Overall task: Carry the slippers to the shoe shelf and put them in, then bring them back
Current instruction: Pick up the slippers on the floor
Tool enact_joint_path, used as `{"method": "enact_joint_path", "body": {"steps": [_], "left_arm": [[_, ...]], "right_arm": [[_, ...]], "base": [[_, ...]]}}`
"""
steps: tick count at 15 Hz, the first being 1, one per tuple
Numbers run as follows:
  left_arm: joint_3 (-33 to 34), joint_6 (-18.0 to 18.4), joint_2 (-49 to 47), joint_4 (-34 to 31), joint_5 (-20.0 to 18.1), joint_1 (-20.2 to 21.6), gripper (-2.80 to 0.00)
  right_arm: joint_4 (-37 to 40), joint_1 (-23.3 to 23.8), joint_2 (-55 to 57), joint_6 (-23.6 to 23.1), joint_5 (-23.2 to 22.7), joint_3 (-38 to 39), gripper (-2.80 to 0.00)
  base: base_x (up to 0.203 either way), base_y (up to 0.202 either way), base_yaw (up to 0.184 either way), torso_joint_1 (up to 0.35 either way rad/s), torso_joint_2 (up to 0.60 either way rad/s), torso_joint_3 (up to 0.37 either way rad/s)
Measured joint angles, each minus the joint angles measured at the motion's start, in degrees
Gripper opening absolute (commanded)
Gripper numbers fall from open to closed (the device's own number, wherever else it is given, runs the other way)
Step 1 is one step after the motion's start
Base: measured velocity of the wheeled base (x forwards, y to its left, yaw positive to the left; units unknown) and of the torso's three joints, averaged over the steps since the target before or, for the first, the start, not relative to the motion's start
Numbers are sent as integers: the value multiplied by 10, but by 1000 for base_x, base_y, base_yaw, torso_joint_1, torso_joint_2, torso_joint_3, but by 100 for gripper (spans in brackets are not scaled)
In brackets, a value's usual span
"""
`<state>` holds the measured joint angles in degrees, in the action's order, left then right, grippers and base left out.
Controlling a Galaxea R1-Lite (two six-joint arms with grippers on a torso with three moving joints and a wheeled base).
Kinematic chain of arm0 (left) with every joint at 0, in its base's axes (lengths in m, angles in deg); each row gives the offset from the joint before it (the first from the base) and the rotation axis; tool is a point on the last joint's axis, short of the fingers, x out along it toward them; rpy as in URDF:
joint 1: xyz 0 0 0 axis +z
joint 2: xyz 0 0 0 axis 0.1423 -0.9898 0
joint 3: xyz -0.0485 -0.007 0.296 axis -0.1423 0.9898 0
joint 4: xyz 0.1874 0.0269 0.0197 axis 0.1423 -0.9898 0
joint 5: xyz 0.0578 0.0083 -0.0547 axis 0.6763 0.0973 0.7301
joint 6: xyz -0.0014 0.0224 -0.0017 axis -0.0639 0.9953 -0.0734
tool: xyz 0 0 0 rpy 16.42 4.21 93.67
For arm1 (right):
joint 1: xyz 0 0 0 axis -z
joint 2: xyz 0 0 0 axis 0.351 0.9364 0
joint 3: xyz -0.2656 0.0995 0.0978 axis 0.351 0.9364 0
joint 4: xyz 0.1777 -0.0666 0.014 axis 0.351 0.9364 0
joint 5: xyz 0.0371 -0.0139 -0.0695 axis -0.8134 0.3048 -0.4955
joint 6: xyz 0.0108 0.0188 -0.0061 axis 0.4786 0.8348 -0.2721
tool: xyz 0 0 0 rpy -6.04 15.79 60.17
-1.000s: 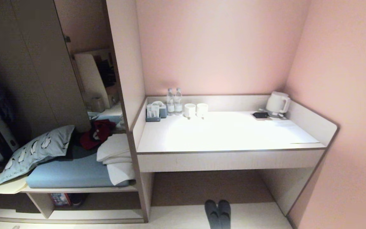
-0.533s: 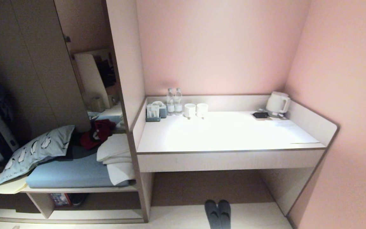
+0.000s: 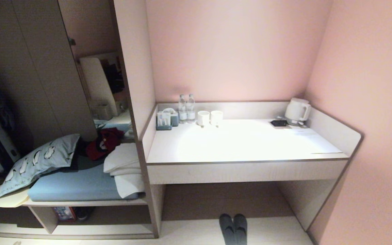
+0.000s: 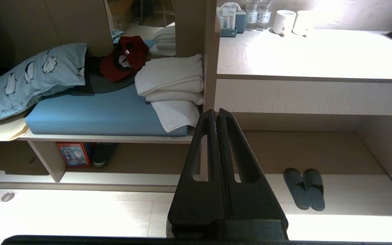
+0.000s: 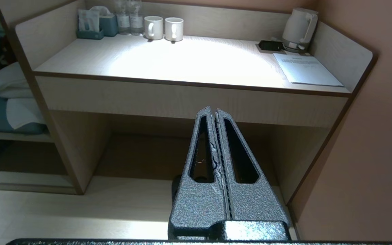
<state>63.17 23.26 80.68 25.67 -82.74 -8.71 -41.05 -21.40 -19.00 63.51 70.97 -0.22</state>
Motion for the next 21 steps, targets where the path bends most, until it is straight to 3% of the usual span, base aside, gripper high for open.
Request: {"method": "enact_joint_path", "body": {"steps": [4,21], "left_arm": [[0,0,0,0,0,0,-280],[0,0,0,0,0,0,-280]], "right_arm": [[0,0,0,-1,0,0,-280],[0,0,0,1,1,0,-280]], "base": [[0,0,0,-16,21,21],[0,0,0,-146,319,166]]}}
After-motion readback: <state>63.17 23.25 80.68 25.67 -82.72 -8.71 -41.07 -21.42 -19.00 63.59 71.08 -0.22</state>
